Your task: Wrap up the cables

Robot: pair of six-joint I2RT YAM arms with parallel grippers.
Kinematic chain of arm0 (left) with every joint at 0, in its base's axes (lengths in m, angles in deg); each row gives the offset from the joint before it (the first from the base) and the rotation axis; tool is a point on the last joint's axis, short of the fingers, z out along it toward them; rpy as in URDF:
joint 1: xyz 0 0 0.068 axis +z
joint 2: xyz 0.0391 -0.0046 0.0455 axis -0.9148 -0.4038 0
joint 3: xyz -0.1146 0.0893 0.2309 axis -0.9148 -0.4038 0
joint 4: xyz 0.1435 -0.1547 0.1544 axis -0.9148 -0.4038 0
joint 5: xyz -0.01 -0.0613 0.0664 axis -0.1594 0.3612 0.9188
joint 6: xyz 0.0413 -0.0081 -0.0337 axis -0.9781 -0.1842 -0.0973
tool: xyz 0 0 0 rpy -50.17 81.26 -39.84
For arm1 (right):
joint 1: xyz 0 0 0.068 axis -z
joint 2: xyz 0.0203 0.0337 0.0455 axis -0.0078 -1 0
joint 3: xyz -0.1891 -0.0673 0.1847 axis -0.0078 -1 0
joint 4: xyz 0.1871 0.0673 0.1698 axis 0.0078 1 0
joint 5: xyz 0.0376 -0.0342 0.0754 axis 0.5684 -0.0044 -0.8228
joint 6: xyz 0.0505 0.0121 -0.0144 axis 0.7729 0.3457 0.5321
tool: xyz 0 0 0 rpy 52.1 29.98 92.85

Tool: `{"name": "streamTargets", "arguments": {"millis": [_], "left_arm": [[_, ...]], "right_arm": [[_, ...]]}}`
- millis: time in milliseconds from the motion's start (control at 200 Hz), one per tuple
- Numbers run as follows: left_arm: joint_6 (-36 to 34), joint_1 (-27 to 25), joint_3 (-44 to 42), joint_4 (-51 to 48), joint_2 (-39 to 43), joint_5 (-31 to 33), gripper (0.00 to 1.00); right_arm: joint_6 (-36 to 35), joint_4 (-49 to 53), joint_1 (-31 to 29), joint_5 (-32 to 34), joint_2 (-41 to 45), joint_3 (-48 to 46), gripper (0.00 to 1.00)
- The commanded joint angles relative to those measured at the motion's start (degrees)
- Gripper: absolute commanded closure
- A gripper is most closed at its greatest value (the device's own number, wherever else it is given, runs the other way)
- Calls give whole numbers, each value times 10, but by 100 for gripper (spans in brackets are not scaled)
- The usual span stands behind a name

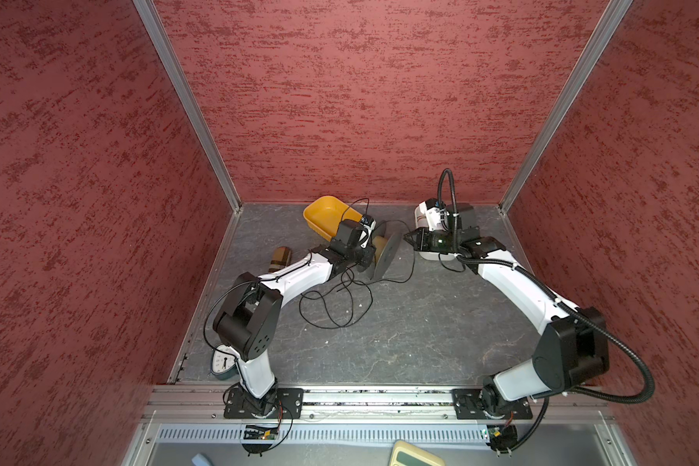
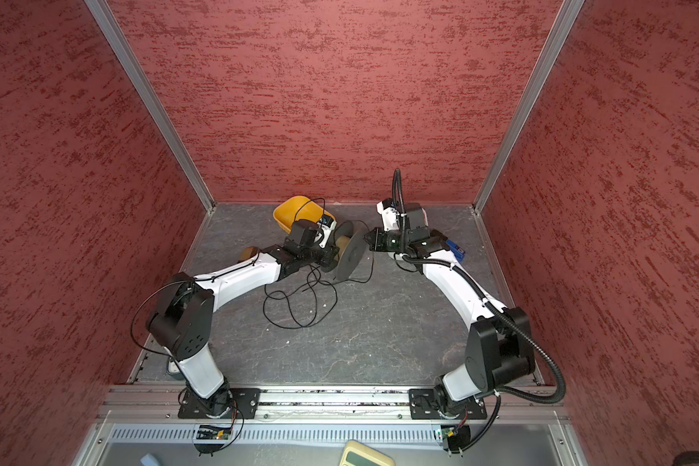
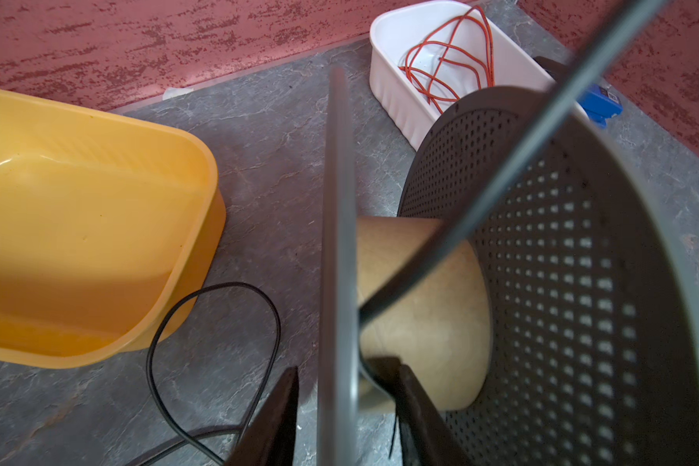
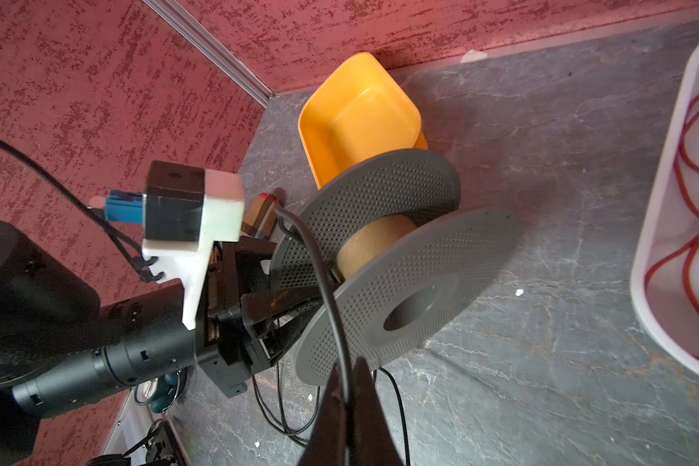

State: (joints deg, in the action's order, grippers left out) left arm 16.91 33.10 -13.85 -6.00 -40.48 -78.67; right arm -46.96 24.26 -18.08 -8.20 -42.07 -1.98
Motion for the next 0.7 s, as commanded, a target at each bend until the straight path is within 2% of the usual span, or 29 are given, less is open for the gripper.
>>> {"name": "streamTargets", "arguments": {"millis": [0,431,536,696], "left_arm": [[18,3,24,27,-15,-3,58],[66,18,53,82,-45,-10,55],[70,18,76,83,-65,-6,61],[69,16,88,91,-81,9,85]], "right_arm": [[-6,-19,-1,5,11,6,100],[-5,-22,1,3,-7,3,100],[-4,-23,3,-1,-12,6,100],[-6,-19,6,-3,-17,15,100]]}}
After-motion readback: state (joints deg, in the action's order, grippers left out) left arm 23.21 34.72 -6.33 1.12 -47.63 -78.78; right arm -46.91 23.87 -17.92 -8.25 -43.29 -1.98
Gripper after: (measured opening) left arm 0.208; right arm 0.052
